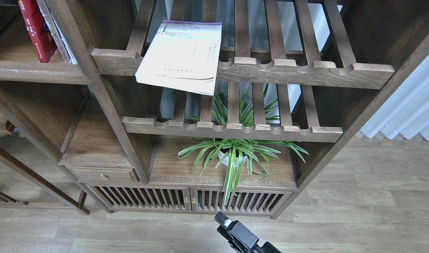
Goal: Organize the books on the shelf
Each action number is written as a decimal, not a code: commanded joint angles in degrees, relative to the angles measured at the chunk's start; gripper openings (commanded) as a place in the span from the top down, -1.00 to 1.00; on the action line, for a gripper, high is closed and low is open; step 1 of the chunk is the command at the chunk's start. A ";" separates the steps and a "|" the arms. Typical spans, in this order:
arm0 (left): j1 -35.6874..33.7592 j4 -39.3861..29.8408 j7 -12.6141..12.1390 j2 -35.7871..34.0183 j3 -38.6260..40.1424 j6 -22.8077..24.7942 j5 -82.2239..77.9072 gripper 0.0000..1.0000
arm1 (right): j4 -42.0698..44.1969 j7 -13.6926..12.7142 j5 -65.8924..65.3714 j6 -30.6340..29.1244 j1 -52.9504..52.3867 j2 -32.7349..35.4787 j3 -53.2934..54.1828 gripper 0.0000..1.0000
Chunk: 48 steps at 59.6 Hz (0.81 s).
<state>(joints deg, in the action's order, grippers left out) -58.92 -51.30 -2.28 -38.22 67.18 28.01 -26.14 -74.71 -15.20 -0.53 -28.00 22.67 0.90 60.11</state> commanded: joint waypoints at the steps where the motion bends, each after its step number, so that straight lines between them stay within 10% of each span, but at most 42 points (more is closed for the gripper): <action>1: 1.35 -0.82 0.08 -1.15 0.85 -0.01 2.75 -0.26 | -0.08 0.00 0.00 0.00 -0.08 -0.02 0.00 -0.98; 48: 47.22 -30.26 -0.27 -7.66 25.90 -0.01 18.31 -0.69 | -2.63 3.95 3.78 0.00 -2.89 -0.90 2.73 -0.98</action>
<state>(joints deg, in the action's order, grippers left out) -17.19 -79.26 -2.77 -46.66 91.39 28.00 -8.50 -76.46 -11.87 3.02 -28.00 20.50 0.00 62.83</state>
